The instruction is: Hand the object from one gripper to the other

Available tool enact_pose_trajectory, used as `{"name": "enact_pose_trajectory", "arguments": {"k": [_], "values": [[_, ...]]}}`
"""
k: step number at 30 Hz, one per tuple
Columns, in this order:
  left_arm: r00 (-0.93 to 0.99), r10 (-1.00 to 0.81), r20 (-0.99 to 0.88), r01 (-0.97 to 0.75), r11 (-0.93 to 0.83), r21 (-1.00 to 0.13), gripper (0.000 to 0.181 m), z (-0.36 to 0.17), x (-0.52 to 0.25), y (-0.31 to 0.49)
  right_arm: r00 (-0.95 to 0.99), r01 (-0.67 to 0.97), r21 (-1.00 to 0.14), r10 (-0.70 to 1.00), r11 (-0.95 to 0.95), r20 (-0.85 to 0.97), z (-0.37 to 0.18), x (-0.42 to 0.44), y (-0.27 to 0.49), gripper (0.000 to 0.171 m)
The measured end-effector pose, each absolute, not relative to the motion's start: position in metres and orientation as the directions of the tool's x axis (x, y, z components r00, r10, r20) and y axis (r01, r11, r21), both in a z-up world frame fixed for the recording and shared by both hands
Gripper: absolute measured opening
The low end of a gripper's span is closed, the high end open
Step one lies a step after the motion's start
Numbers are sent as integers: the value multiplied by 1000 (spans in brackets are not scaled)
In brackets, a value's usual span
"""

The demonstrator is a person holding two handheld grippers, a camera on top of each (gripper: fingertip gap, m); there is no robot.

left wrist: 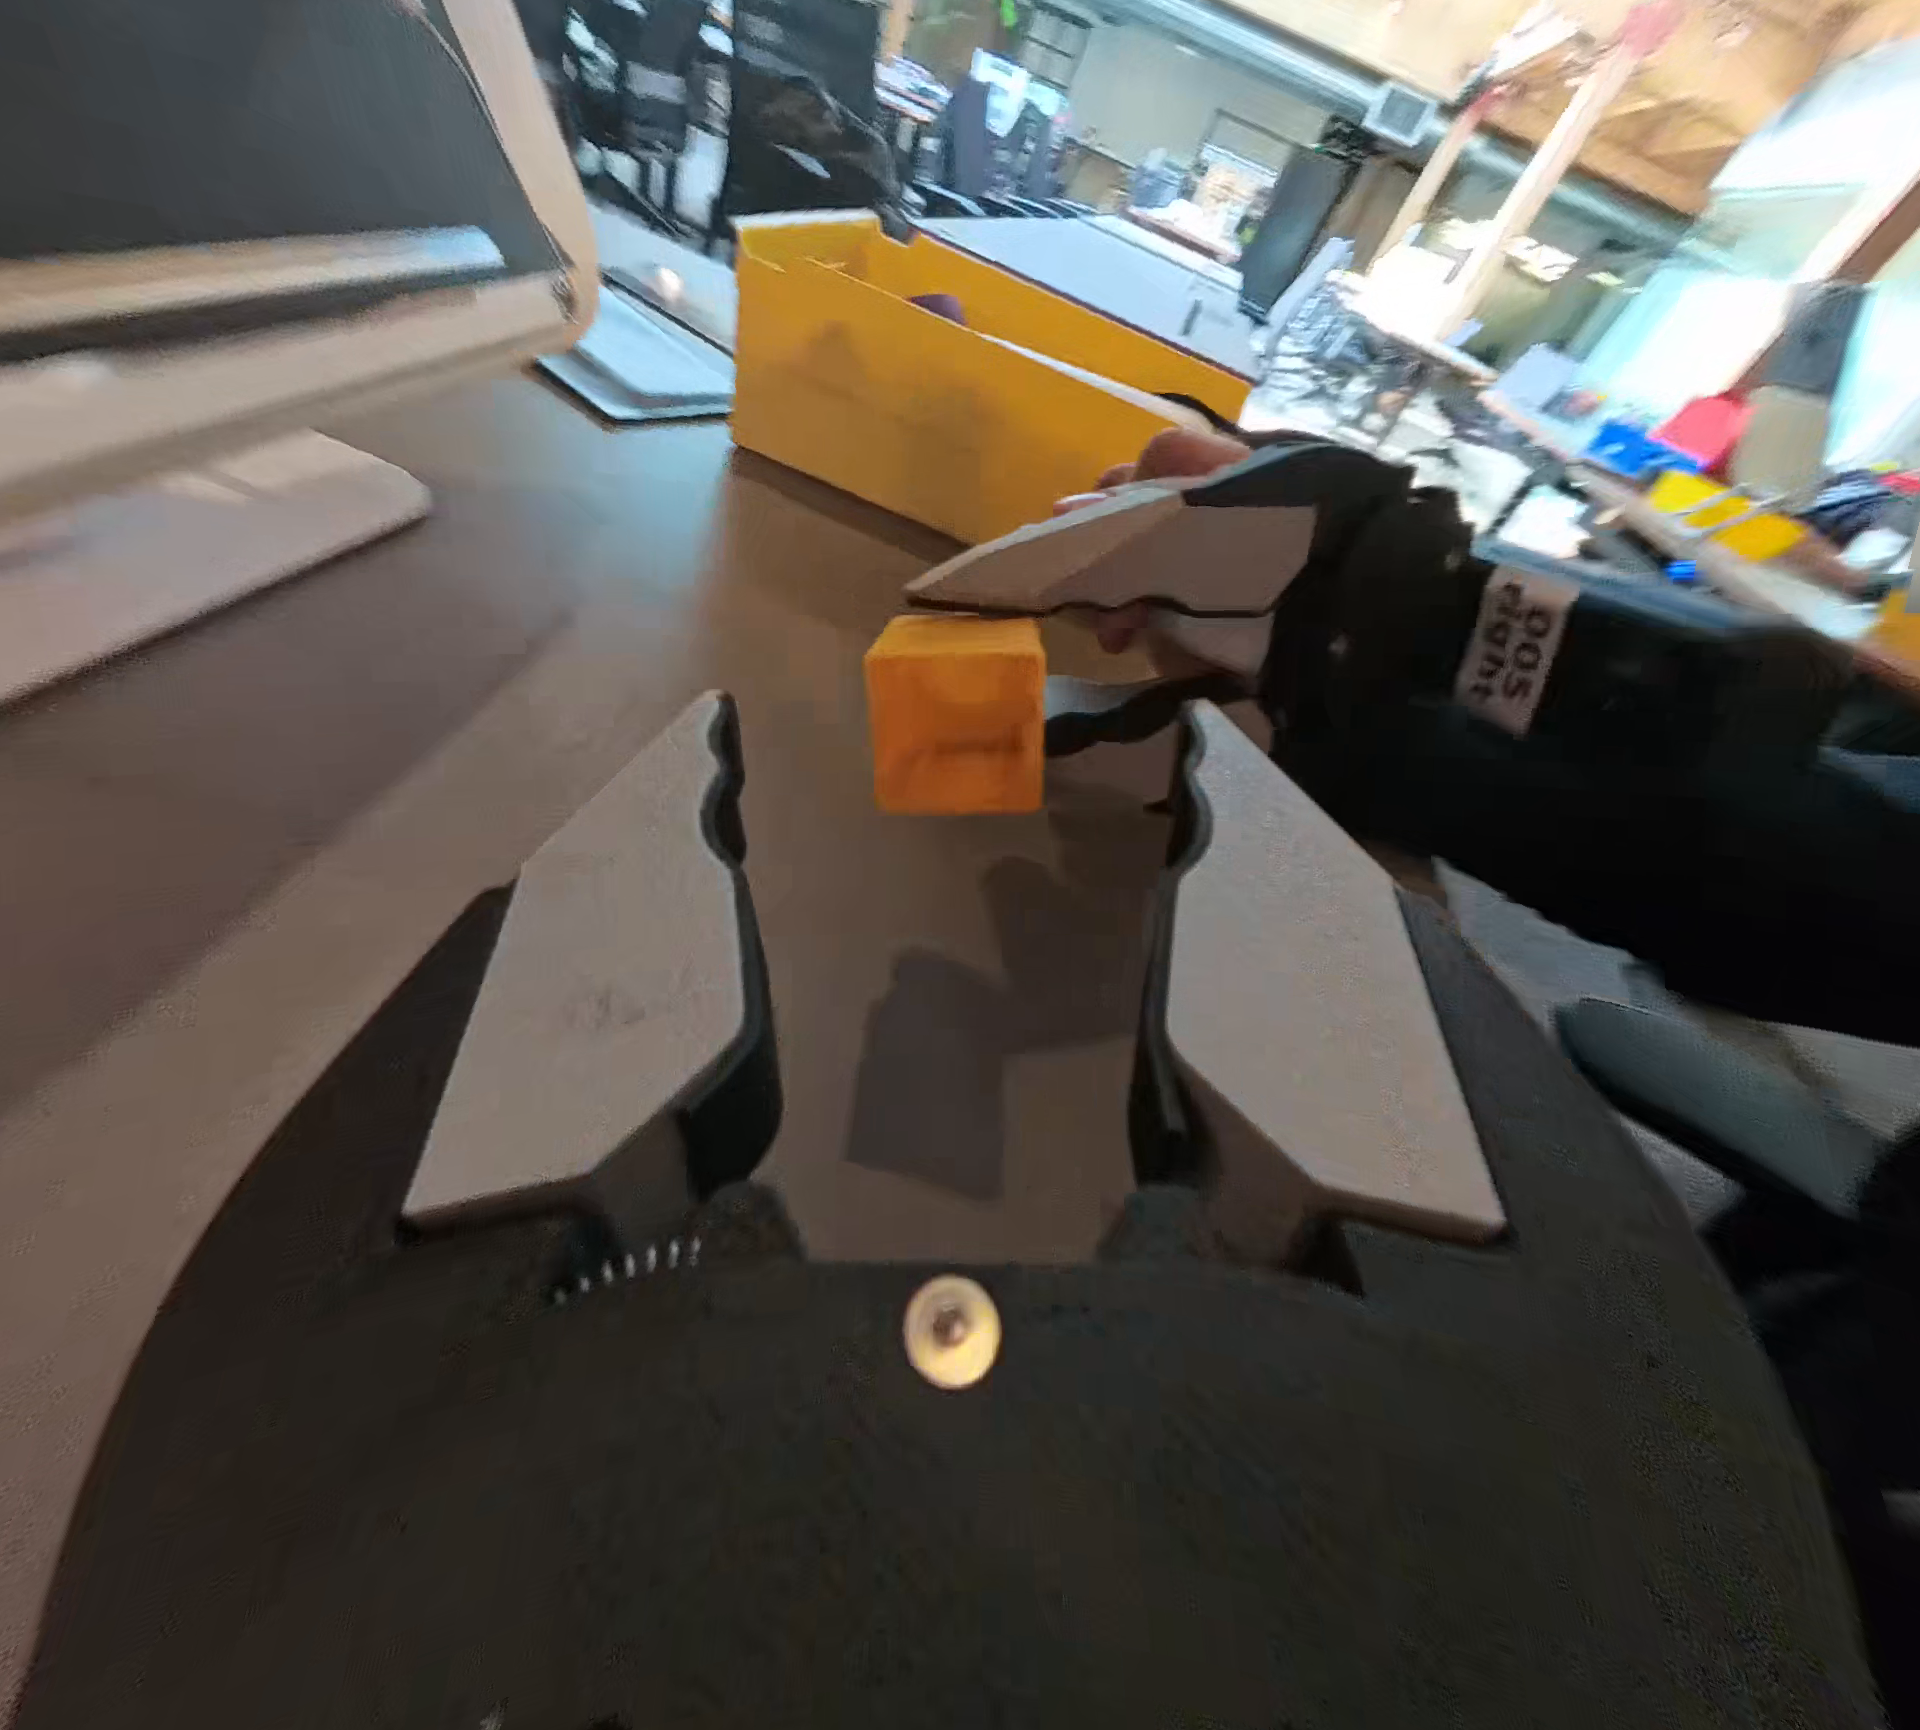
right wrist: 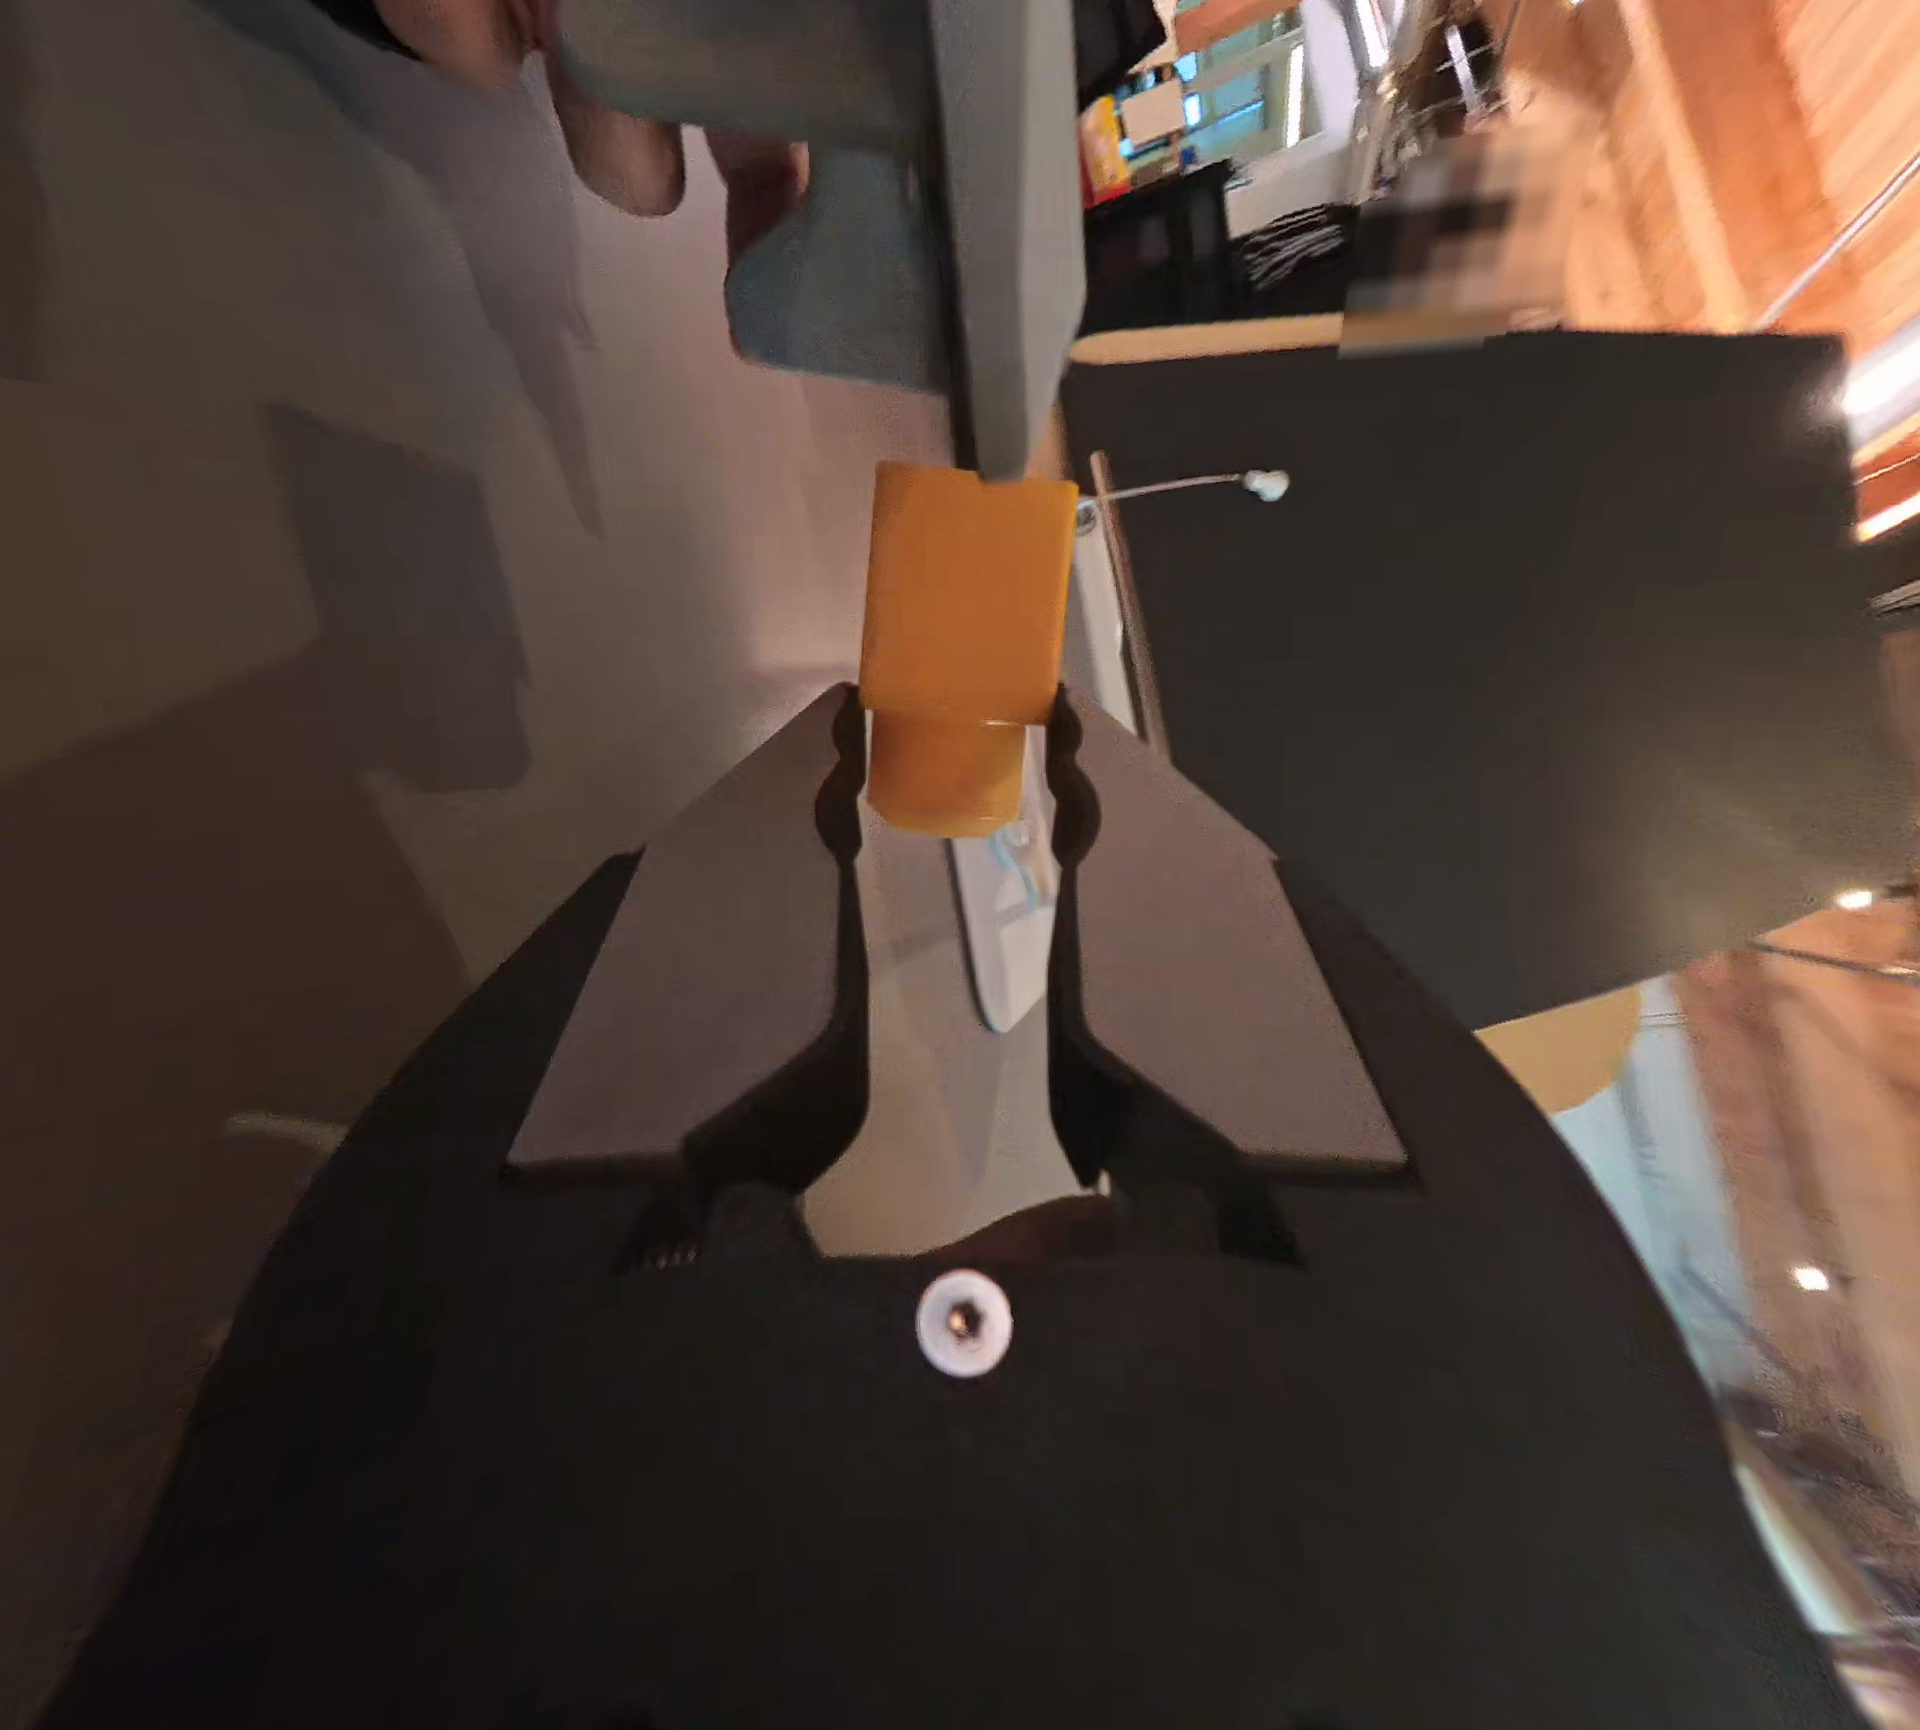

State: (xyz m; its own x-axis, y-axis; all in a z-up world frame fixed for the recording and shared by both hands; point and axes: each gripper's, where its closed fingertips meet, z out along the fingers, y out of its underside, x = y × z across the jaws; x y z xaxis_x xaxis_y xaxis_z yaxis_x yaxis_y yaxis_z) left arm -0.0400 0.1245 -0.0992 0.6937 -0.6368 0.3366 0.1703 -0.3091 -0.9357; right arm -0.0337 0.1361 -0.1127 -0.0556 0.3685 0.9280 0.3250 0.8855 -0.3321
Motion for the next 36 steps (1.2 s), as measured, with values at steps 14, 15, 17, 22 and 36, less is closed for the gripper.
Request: {"name": "enact_pose_trajectory", "arguments": {"k": [14,15,17,22,36], "values": [[599,-317,-736,-654,336,-677,34,-77,-42,108,-151,209,-898,920,387,361,-103,-28,124,38],[586,-250,-770,-673,379,-635,34,-69,-38,105,-212,186,-962,964,198,157,-98,-27,119,45],[604,-138,-785,-685,414,-600,34,-53,-34,104,-387,149,-975,898,-163,-209,-78,-22,105,57],[560,-3,-828,-743,439,-504,34,-47,-19,106,-544,98,-858,694,-505,-471,-49,-16,105,34],[703,-172,-690,-600,379,-705,41,-58,-19,117,-464,86,-923,805,-375,-370,-66,-25,111,31]]}}
